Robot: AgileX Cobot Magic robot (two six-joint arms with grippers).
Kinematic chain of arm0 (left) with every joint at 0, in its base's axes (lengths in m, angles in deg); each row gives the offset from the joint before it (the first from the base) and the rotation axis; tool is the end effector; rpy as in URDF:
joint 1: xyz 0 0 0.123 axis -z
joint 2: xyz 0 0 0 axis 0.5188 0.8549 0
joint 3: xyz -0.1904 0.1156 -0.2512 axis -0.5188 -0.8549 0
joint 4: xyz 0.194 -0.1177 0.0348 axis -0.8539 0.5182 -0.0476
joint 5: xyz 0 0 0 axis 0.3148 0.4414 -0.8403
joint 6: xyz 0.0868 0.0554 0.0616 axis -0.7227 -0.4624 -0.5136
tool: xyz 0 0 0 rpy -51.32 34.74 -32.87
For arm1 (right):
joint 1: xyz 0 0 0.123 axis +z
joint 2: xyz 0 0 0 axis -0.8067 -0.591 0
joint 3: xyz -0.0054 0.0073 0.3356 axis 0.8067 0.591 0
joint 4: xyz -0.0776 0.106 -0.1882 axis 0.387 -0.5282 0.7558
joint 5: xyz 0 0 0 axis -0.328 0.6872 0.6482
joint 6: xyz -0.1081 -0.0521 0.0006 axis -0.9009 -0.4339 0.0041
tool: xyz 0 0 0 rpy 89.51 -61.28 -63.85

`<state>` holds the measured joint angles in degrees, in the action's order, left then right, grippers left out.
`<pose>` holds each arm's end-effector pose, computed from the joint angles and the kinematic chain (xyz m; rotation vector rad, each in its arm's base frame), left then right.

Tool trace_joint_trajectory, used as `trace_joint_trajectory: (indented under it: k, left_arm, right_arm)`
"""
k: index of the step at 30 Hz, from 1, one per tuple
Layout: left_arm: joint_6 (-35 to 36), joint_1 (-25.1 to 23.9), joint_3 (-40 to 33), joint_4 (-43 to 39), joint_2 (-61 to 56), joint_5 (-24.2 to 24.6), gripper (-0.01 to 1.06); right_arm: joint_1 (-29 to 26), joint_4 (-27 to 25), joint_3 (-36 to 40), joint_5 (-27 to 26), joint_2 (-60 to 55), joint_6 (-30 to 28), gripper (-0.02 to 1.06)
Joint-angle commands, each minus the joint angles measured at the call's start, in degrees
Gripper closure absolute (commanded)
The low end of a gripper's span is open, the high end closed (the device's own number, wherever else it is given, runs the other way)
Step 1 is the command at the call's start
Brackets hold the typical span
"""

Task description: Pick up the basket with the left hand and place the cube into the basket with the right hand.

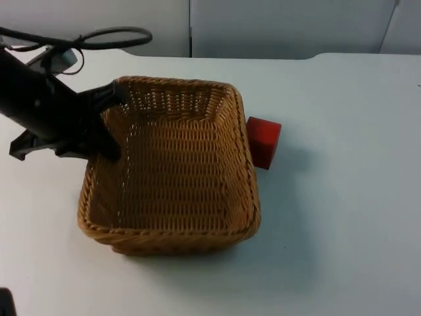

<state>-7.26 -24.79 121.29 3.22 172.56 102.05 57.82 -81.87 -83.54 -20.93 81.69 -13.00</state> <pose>0.3866 -0.1052 0.1499 -0.1295 2.7607 -0.8499 -0.0524 -0.0037 0.2545 -0.0963 2.0585 0.0296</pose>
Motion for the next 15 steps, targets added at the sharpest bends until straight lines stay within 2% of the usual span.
trace_joint_trajectory:
  k: [1,3,5,11,15]
  left_arm:
    - [3.4,-0.3,2.3,-0.9,-0.5,4.0,1.05]
    - [9.3,-0.3,5.3,-6.0,-1.4,6.1,1.05]
    - [11.7,-0.3,6.6,-9.1,-2.9,6.6,1.05]
    - [13.4,-1.8,6.8,-10.2,-6.8,6.9,1.05]
    - [13.6,-3.6,6.8,-10.1,-9.3,9.4,1.05]
  right_arm:
    - [-0.2,0.0,0.3,-0.6,0.2,-0.2,1.05]
    - [-0.2,0.0,0.3,-0.6,0.2,-0.2,1.05]
    - [-0.2,0.0,0.3,-0.6,0.2,-0.2,1.05]
    - [-0.2,0.0,0.3,-0.6,0.2,-0.2,1.05]
    - [-0.2,0.0,0.3,-0.6,0.2,-0.2,1.05]
